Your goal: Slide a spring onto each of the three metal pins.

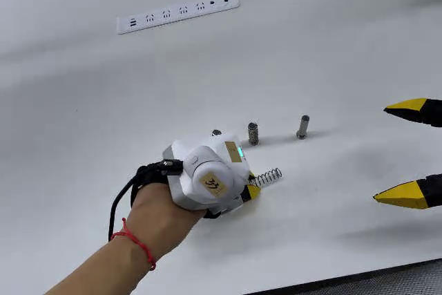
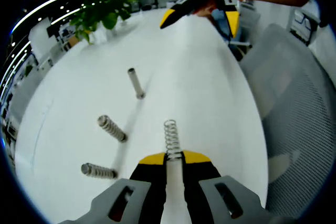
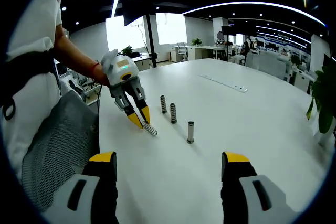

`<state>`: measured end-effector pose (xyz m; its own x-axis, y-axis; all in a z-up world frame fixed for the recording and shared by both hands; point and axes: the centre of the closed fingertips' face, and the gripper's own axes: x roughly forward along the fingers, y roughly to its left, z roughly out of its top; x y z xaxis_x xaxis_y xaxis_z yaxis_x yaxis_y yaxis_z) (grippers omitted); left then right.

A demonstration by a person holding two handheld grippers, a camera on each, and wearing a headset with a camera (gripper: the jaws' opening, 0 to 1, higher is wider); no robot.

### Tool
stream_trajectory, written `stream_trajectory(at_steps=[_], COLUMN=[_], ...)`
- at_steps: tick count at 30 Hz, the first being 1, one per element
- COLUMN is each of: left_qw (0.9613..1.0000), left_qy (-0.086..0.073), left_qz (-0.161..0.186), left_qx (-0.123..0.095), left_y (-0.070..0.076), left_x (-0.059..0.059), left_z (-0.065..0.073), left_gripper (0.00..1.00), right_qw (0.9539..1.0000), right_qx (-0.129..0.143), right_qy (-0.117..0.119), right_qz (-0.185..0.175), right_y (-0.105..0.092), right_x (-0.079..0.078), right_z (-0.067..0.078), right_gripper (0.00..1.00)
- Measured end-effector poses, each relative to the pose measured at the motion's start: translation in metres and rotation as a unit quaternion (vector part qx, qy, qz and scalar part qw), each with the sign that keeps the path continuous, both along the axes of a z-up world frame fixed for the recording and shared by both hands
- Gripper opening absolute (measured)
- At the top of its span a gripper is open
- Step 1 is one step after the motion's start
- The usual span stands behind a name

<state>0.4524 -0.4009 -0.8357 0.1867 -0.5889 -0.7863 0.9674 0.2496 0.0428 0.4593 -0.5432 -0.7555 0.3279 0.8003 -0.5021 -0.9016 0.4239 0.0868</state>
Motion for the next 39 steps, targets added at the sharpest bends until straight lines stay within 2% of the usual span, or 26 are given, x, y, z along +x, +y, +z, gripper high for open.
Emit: stream_trajectory(at_steps=[8, 16, 23, 29, 36, 39], left_qw=[0.9993, 0.9955, 0.9876, 0.979, 0.9718, 0.9689], left_qy=[-0.002, -0.014, -0.026, -0.035, -0.043, -0.043], left_qz=[0.01, 0.023, 0.037, 0.04, 0.037, 0.037], left_qx=[-0.037, -0.091, -0.15, -0.197, -0.229, -0.241], left_y=[-0.005, -0.011, -0.016, -0.021, -0.025, -0.027], left_x=[-0.003, -0.005, -0.005, -0.006, -0.01, -0.012], left_z=[0.019, 0.05, 0.085, 0.112, 0.131, 0.137], left_gripper=[0.11, 0.1, 0.1, 0.1, 0.1, 0.1], right_qw=[1.0, 0.9998, 0.9987, 0.9968, 0.9932, 0.9926], right_qx=[0.003, 0.019, 0.05, 0.076, 0.098, 0.098], right_qy=[0.0, 0.0, 0.001, 0.012, 0.046, 0.045], right_qz=[0.005, 0.011, 0.012, 0.022, 0.043, 0.055], right_y=[0.005, 0.017, 0.033, 0.051, 0.072, 0.081], right_x=[-0.002, -0.001, 0.004, 0.002, -0.001, 0.0], right_z=[0.006, 0.021, 0.042, 0.062, 0.08, 0.084], right_gripper=[0.82, 0.79, 0.75, 0.64, 0.45, 0.41])
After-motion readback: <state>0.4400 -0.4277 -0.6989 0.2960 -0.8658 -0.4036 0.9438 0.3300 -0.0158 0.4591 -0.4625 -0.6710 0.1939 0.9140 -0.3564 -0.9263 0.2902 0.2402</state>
